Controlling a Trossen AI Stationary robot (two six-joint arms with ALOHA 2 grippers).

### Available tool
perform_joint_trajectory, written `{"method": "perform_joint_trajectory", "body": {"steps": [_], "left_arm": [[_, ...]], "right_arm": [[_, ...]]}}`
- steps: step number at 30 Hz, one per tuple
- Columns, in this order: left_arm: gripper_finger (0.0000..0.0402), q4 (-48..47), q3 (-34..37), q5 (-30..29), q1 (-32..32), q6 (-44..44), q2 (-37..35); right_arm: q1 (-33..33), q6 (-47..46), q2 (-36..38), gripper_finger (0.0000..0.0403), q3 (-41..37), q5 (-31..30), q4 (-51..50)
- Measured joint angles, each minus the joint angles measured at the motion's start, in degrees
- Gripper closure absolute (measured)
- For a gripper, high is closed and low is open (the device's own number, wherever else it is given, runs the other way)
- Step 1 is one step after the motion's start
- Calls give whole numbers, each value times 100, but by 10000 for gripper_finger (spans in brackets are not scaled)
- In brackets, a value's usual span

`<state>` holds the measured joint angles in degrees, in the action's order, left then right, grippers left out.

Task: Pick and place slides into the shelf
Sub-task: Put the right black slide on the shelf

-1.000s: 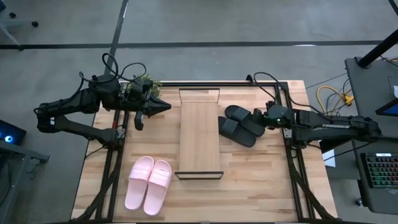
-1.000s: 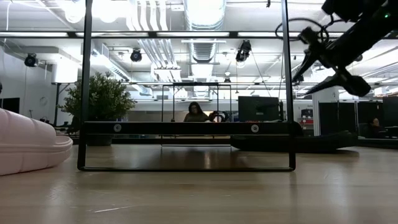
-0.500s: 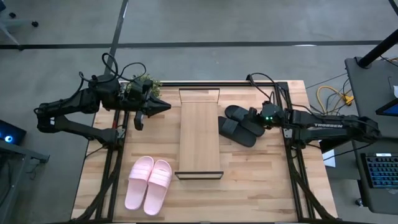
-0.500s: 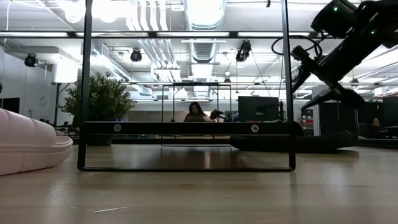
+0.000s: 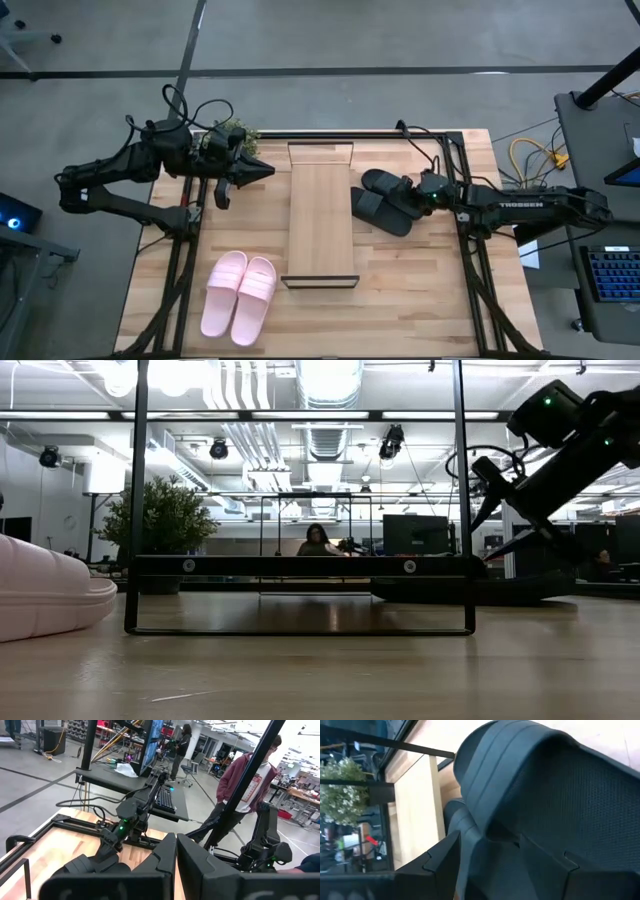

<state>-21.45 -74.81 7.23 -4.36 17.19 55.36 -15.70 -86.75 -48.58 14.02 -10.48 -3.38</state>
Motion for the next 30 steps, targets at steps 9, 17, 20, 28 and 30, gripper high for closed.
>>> {"method": "perform_joint_trajectory", "body": {"steps": [9,17,20,28,30], "left_arm": [[402,0,0,3,0,0,1],[402,-2,0,5,2,-2,10],[402,-2,0,5,2,-4,10],[402,-4,0,5,-2,-7,10],[402,-4,0,5,0,7,10]], "right_arm": [[-131,-64,-9,209,-227,-4,536],[-359,149,-419,209,-59,59,730],[-427,215,-732,209,-7,193,1033],[-457,373,-1572,217,327,448,1259],[-457,446,-1706,234,440,433,1261]]}}
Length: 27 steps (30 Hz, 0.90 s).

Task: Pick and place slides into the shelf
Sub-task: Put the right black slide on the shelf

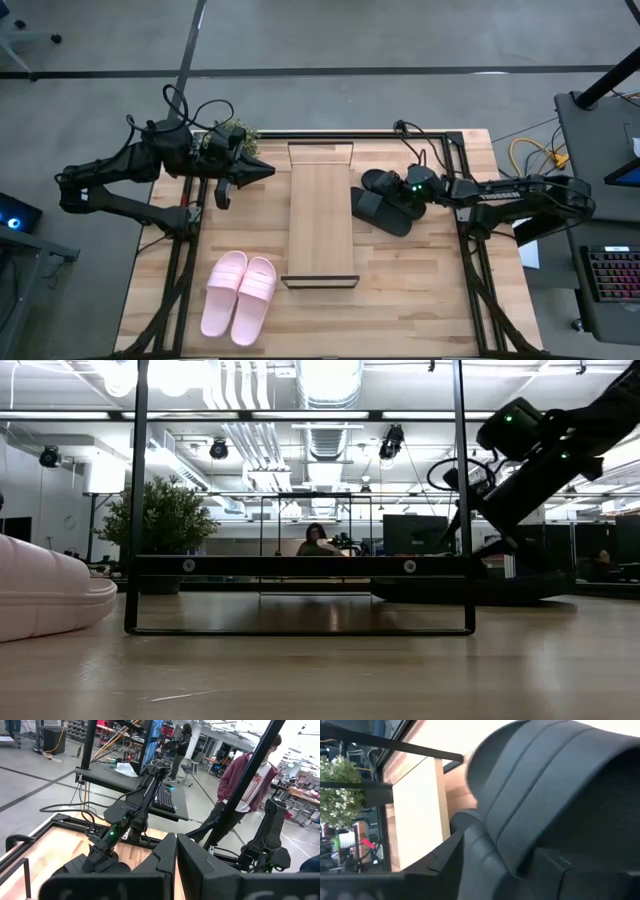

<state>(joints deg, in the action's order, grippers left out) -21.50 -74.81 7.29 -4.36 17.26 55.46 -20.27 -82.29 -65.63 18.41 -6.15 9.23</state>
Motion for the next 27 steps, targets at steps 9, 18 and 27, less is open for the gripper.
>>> {"method": "perform_joint_trajectory", "body": {"steps": [9,18,27], "left_arm": [[402,0,0,9,2,33,0],[402,-2,0,11,2,33,0],[402,-2,2,7,2,31,0]], "right_arm": [[-13,110,-213,379,206,-140,1],[-25,14,-192,390,138,-140,-4],[-147,191,12,391,149,-144,-13]]}}
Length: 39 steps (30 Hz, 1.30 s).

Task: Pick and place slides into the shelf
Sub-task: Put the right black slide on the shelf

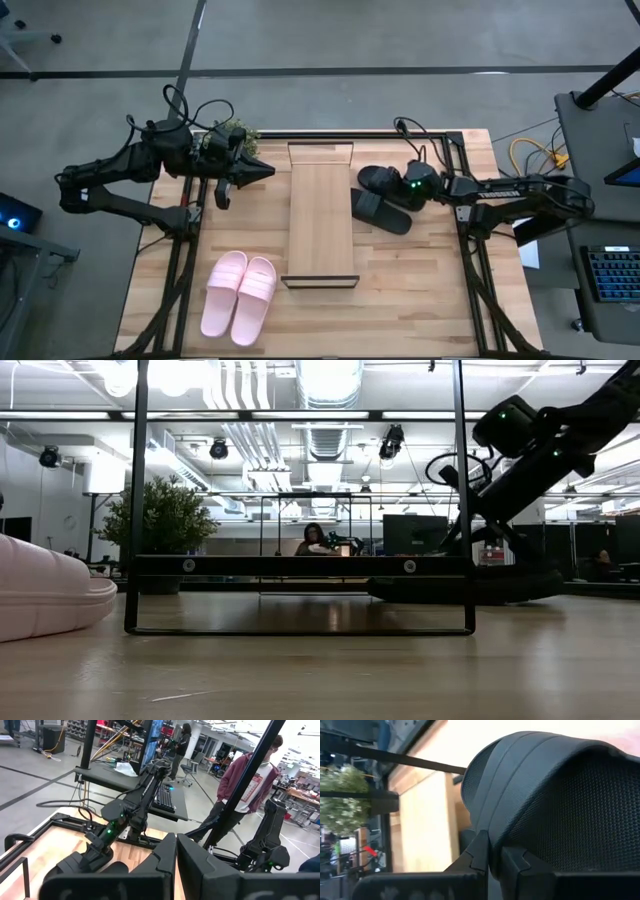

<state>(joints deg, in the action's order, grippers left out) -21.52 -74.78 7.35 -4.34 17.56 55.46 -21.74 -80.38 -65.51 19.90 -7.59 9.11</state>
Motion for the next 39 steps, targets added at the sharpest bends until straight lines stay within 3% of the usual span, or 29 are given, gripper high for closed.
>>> {"method": "perform_joint_trajectory", "body": {"steps": [11,19,27,39], "left_arm": [[402,-3,4,-11,-4,-31,0],[402,-2,4,-9,-4,-48,0],[402,-2,7,-9,-4,-48,0],[402,2,7,-9,-4,-46,0]], "right_arm": [[-157,297,955,391,59,4,-208],[-157,953,1470,390,834,310,-1261],[-157,1875,1362,390,1973,593,-2627],[-154,2261,796,390,2409,1204,-2804]]}}
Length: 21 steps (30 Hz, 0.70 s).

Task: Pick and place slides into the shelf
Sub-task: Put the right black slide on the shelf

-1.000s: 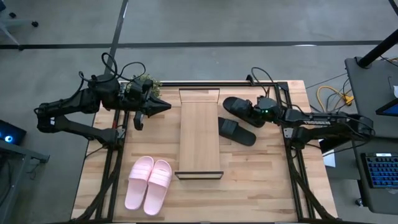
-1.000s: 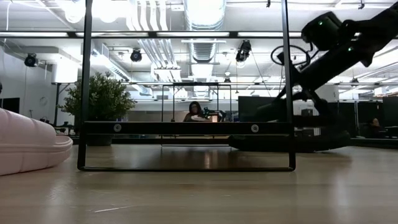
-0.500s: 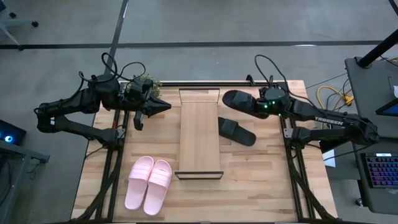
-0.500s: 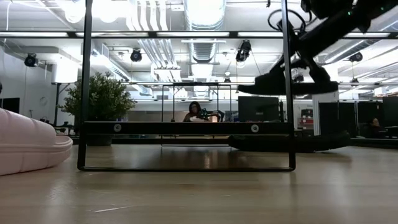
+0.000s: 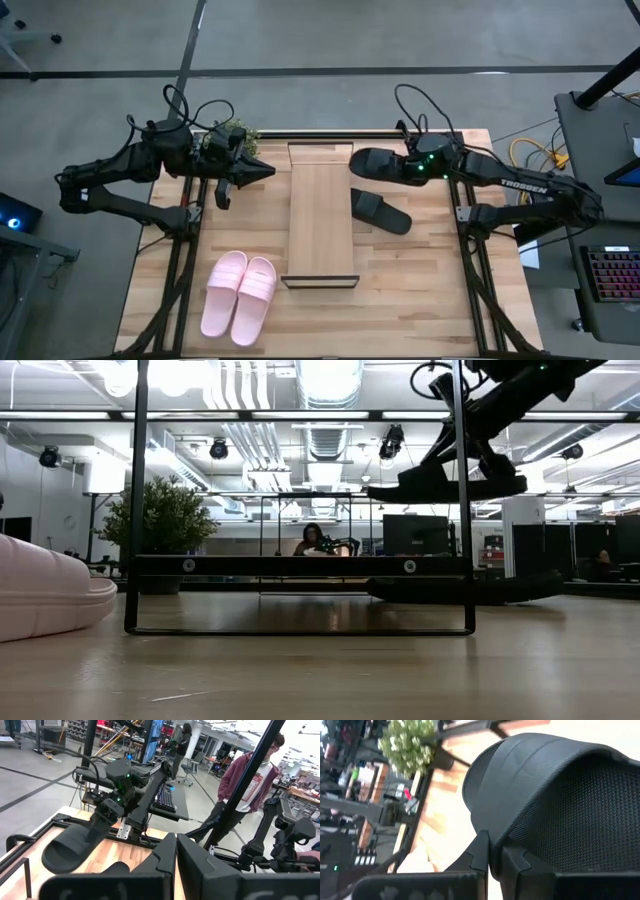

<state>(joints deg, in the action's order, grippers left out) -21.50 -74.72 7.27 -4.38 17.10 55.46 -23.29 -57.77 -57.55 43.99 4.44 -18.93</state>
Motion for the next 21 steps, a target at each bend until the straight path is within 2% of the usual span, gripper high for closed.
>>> {"method": "perform_joint_trajectory", "body": {"steps": [10,21], "left_arm": [[402,4,0,2,0,2,0],[402,92,0,2,0,4,1]], "right_arm": [[0,78,-665,390,125,480,820],[4,546,-1929,390,1105,966,896]]}}
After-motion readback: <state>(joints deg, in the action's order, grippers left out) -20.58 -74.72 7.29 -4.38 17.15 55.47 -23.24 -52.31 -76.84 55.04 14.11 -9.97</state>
